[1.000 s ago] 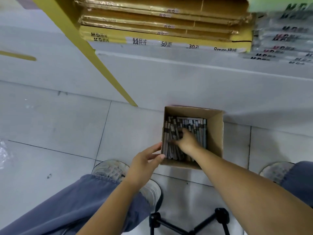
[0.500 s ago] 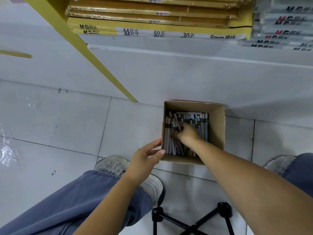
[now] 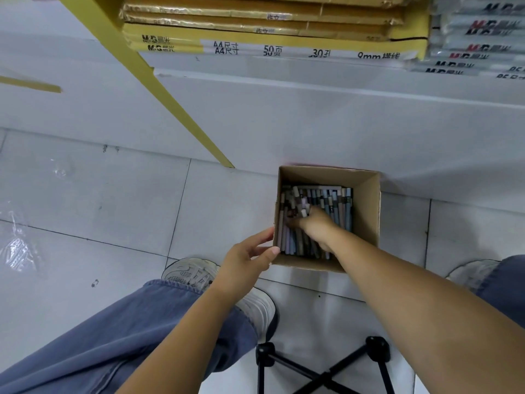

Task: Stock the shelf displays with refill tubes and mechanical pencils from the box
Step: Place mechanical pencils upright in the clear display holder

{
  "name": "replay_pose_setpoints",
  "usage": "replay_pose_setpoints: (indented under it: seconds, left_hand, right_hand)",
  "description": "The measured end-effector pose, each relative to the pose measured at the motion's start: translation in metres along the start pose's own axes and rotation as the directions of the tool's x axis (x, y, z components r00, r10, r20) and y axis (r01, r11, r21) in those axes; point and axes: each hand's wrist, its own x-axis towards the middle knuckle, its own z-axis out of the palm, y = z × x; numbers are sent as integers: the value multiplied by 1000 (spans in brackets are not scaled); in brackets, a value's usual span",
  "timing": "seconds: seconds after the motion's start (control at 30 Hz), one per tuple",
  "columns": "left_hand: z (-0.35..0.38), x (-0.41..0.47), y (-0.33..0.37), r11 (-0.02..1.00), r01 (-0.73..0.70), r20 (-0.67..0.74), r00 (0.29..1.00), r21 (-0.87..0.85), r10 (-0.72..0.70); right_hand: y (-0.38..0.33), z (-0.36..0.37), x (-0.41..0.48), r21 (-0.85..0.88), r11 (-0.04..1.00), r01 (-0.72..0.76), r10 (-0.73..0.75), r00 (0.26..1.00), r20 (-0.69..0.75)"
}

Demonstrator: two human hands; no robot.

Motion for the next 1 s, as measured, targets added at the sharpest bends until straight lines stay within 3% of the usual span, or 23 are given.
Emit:
replay_pose_setpoints:
  seconds: [0.23, 0.37, 0.43, 0.53, 0.6, 0.67, 0.77, 0.87, 1.0]
  left_hand:
    - [-2, 2, 8, 994, -10, 19, 1000, 113, 7]
    - [5, -5, 22, 974, 47, -124, 992, 222, -20]
    - [12, -16, 39, 953, -48, -185, 977, 299, 108]
    - [22, -35, 81, 922, -291, 0, 954, 255, 301]
    - [27, -54, 118, 930, -355, 201, 922, 99, 331]
    - [31, -75, 155, 935, -354, 315, 885, -21, 342]
    - [31, -106, 202, 934, -338, 357, 863, -119, 357]
    - [30, -140, 245, 897, -441, 425, 805, -36, 413]
    - [33, -186, 296, 826, -564, 415, 750, -8, 516]
  right_hand:
    - [-17, -29, -34, 87, 991, 104, -111, 990, 82]
    - [-37, -46, -75, 117, 963, 242, -256, 958, 126]
    - [-50, -54, -105, 137, 935, 326, -343, 930, 129]
    - [-76, -63, -157, 135, 876, 463, -476, 874, 93]
    - [-93, -66, -194, 165, 823, 544, -559, 827, 62]
    - [-110, -68, -234, 113, 768, 630, -635, 772, 18]
    - [-132, -78, -292, 32, 678, 734, -733, 679, -43]
    - [-153, -95, -346, -71, 594, 801, -804, 593, -29]
    - [-179, -122, -398, -108, 529, 842, -847, 516, -126]
